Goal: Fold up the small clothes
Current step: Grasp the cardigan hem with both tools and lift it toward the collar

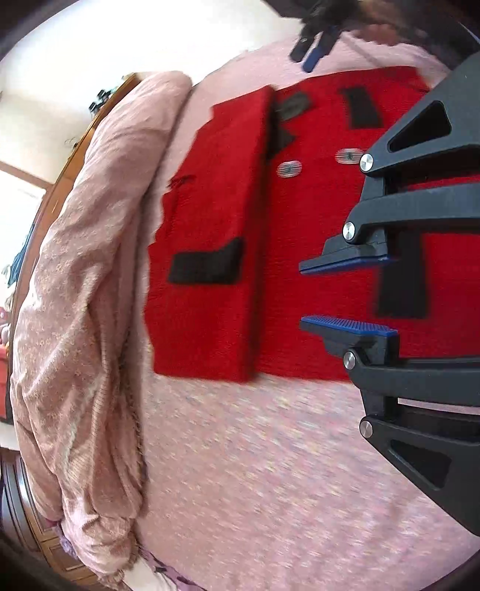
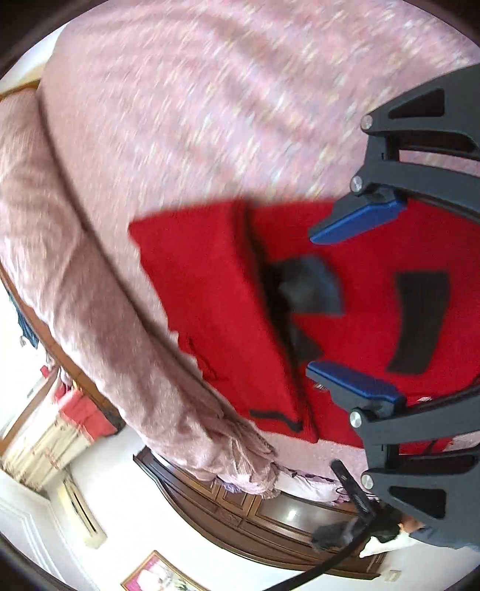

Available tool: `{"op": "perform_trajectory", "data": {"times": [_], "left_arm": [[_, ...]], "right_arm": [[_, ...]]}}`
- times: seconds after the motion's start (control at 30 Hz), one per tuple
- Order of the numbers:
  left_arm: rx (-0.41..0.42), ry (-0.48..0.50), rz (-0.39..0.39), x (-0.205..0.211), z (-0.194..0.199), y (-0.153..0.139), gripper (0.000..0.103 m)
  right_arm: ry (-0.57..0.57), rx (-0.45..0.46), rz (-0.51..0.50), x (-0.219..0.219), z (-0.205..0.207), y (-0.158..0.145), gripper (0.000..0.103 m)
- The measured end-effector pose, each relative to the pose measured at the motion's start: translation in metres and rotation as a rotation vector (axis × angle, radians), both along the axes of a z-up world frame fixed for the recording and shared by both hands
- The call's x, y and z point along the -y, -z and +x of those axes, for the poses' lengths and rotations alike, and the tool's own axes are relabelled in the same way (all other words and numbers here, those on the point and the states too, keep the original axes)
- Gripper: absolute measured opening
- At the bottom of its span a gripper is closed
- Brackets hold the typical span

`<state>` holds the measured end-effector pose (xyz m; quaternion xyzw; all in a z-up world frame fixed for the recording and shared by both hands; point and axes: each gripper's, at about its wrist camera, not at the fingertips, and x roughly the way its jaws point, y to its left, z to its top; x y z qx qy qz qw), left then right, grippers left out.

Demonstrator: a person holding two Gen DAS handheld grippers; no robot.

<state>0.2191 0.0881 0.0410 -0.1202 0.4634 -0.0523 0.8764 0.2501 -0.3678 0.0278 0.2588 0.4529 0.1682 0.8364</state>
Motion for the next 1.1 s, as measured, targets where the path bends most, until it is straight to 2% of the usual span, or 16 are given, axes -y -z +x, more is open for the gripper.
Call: {"op": "perform_trajectory", "data": {"times": [0.1, 0.23, 0.3, 0.37, 0.47, 0.53, 0.6, 0.67, 0.8, 0.97, 1.03, 1.1], "left_arm": [[-0.047, -0.041, -0.071, -0.023, -0.034, 0.013, 0.028], [-0.144, -0.118, -0.138, -0.058, -0.079, 0.054, 0.029], [-0.110, -0.123, -0.207, -0.068, -0.095, 0.061, 0.029], [-0.108, -0.092, -0.235, -0.068, -0.099, 0.059, 0.030], [-0.061, -0.035, -0.278, -0.069, -0.111, 0.065, 0.033], [-0.048, -0.029, -0.348, -0.072, -0.117, 0.068, 0.035], [-0.067, -0.024, -0.448, -0.074, -0.119, 0.072, 0.036], [-0.088, 0.032, -0.510, -0.068, -0.116, 0.075, 0.036], [-0.080, 0.095, -0.435, -0.046, -0.101, 0.072, 0.038], [-0.063, 0.069, -0.458, -0.043, -0.099, 0.075, 0.038], [-0.057, 0.064, -0.450, -0.042, -0.106, 0.075, 0.038], [-0.050, 0.060, -0.450, -0.042, -0.113, 0.076, 0.038]], "right_arm": [[-0.003, -0.023, -0.057, 0.017, -0.027, 0.007, 0.070], [0.028, -0.022, -0.078, 0.047, -0.079, 0.025, 0.070], [0.033, -0.019, -0.040, 0.058, -0.102, 0.036, 0.070], [0.049, -0.017, 0.039, 0.065, -0.123, 0.044, 0.070], [0.017, 0.004, 0.136, 0.063, -0.141, 0.051, 0.070], [0.010, 0.006, 0.186, 0.059, -0.152, 0.059, 0.070], [0.007, 0.028, 0.194, 0.054, -0.157, 0.059, 0.070], [-0.016, 0.019, 0.230, 0.047, -0.154, 0.060, 0.070], [-0.065, 0.026, 0.226, 0.031, -0.142, 0.063, 0.068], [-0.038, 0.039, 0.243, 0.031, -0.143, 0.062, 0.067], [-0.038, 0.038, 0.217, 0.027, -0.144, 0.061, 0.062], [-0.032, 0.027, 0.226, 0.027, -0.146, 0.063, 0.044]]}}
